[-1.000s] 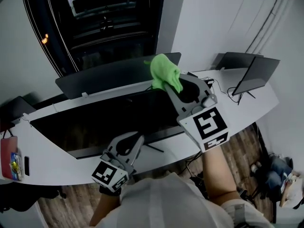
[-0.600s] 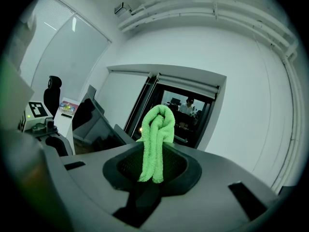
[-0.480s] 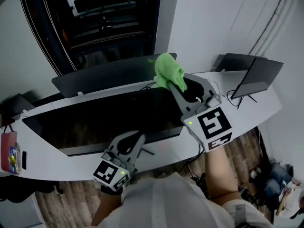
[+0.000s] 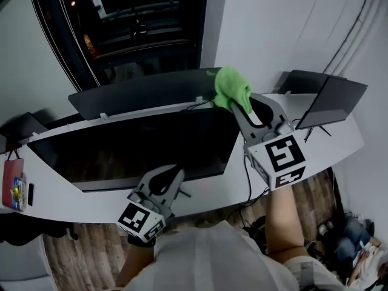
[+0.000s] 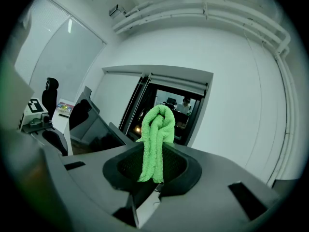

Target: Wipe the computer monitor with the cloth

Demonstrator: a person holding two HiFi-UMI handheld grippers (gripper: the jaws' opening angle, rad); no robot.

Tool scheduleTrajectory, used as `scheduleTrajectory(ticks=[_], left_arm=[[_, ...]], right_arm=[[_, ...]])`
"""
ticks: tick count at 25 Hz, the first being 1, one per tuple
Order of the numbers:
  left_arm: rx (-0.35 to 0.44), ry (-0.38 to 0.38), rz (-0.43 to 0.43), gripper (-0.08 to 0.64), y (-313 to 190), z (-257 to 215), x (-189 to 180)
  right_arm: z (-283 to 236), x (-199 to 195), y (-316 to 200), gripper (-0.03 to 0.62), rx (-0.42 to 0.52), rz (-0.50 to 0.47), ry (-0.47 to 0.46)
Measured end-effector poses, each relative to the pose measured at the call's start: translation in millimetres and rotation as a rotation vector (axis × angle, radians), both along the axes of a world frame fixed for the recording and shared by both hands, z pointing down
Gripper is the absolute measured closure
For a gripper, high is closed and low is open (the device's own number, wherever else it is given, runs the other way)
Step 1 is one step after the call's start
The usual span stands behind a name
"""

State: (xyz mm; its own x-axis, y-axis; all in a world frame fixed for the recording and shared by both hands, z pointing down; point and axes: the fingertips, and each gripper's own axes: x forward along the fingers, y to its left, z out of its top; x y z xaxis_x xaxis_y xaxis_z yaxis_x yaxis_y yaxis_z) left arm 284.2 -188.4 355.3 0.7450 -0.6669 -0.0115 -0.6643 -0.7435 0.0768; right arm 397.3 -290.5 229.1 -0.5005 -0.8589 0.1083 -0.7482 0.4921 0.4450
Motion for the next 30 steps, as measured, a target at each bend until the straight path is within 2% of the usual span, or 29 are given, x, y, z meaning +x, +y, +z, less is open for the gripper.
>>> scheduleTrajectory(ticks=[16, 22, 30], left_arm=[[0.004, -0.017, -0.041, 0.535, -2, 1, 20], [0.004, -0.024, -0.047, 0.535, -5, 1, 25], [0.006, -0.039, -0.031, 0.535, -5, -1, 35]], right_arm=[[-2, 39, -5, 0.523, 0.000, 0.019, -0.080], [21, 56, -10, 0.523, -0.042, 0.061, -0.034], [44, 63, 4, 0.523, -0.096, 0.011, -0.130]])
